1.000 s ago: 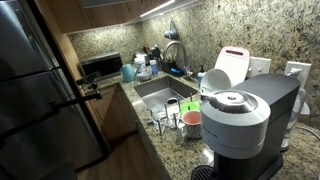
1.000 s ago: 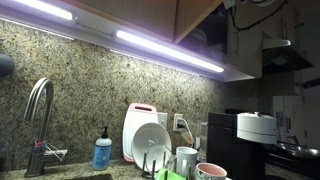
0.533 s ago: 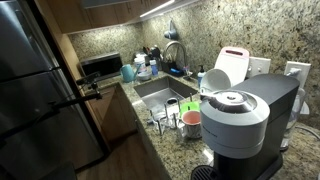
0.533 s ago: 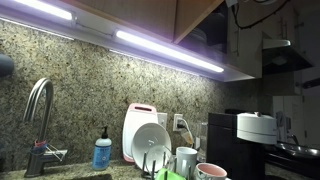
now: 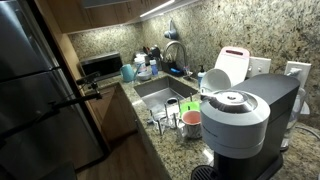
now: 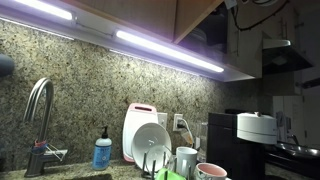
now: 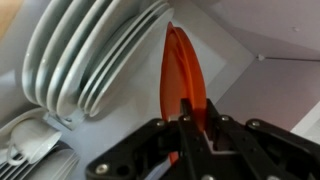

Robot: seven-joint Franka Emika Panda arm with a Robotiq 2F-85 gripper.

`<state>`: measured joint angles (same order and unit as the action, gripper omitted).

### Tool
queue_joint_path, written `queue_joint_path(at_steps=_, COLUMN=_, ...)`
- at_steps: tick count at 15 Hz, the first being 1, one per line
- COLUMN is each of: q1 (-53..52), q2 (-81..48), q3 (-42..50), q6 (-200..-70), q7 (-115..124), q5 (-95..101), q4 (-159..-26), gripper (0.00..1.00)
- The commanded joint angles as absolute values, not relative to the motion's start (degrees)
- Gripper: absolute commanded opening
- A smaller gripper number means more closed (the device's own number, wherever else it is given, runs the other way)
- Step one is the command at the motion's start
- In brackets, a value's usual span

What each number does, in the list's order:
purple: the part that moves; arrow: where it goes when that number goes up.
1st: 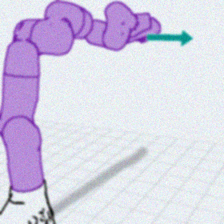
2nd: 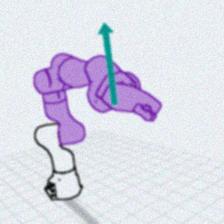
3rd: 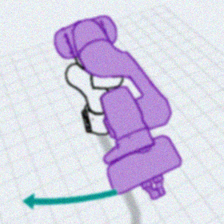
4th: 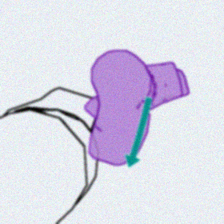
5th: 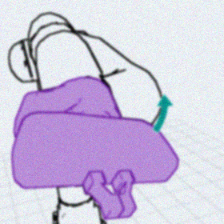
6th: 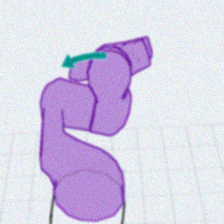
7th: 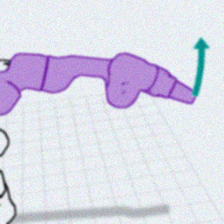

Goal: Take the orange lid out of the open cupboard and put it on the counter

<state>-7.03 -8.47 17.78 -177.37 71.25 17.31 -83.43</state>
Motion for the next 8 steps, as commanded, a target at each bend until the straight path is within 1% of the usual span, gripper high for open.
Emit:
queue_joint_path(at_steps=1, q1=-7.18, q2=-5.91, q3=17.94, q6=-176.52, q7=70.87, q5=18.10, q4=-85.92, gripper=0.04)
queue_joint_path(at_steps=8, q1=-7.49, q2=-0.70, q3=17.92, q6=-176.59, q7=70.26, q5=19.78, q4=-90.58, gripper=0.04)
